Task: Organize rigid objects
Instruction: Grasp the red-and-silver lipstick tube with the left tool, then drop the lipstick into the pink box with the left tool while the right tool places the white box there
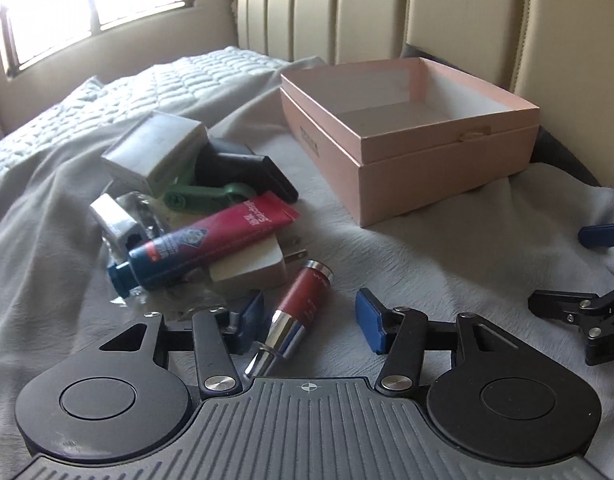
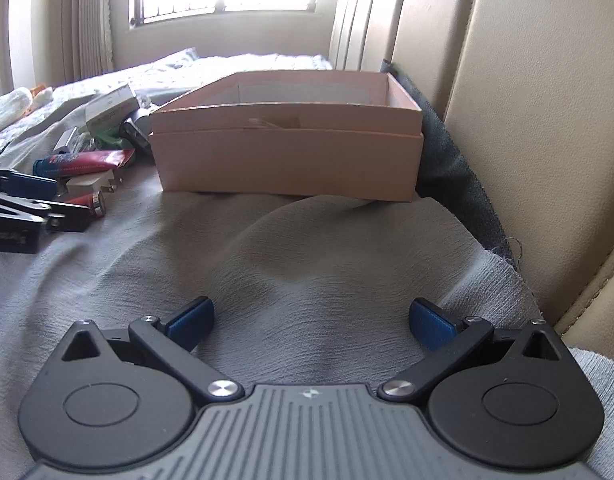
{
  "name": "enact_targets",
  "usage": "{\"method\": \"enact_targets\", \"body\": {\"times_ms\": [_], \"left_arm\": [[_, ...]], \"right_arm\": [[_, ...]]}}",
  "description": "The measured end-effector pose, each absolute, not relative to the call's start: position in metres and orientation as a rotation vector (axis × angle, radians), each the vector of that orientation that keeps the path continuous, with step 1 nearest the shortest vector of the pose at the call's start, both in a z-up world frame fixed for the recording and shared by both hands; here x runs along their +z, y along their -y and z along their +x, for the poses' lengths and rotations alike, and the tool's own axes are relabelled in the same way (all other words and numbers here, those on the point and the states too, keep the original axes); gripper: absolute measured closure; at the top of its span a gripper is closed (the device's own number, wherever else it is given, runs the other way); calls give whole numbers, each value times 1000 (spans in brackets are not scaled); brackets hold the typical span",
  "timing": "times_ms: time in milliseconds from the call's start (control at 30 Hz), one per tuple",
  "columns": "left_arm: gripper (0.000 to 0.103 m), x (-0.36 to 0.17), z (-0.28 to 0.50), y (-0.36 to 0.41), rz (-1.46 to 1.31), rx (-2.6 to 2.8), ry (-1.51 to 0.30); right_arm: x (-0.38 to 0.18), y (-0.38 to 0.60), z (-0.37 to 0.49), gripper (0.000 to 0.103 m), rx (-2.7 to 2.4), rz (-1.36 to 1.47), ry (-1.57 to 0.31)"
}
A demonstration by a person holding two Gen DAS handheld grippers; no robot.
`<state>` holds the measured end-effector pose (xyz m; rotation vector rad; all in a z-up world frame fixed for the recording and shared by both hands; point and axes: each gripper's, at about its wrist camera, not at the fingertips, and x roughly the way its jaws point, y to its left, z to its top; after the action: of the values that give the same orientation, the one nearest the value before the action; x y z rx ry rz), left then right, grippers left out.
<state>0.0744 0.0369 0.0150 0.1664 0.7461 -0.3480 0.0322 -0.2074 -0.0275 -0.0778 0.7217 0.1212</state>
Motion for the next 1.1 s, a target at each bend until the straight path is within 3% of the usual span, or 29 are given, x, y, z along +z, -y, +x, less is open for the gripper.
{"method": "enact_targets", "body": {"times_ms": [133,167,233,500,567,733,1100], "left_arm": [[49,6,72,-41,124,-357,-719],[54,5,70,-43,121,-362,-707],[79,7,62,-46,121,-363,-682],[79,29,6,-85,53,-276,-651],[79,36,-8,-105,35,-203,-636],[79,33,-16,-134,-8,-34,-611],[79,8,-15,-141,-132,-143,-677]], "right_arm": [[-20,214,40,0,187,-57,-833],[-19,213,40,0,195,-66,-846],[-21,212,40,0,194,-68,-857],[-18,205,38,1,196,-119,-864],[-7,198,28,13,206,-130,-804],[31,146,25,15,343,-157,-621],[59,-16,174,15,453,-233,-589]]}}
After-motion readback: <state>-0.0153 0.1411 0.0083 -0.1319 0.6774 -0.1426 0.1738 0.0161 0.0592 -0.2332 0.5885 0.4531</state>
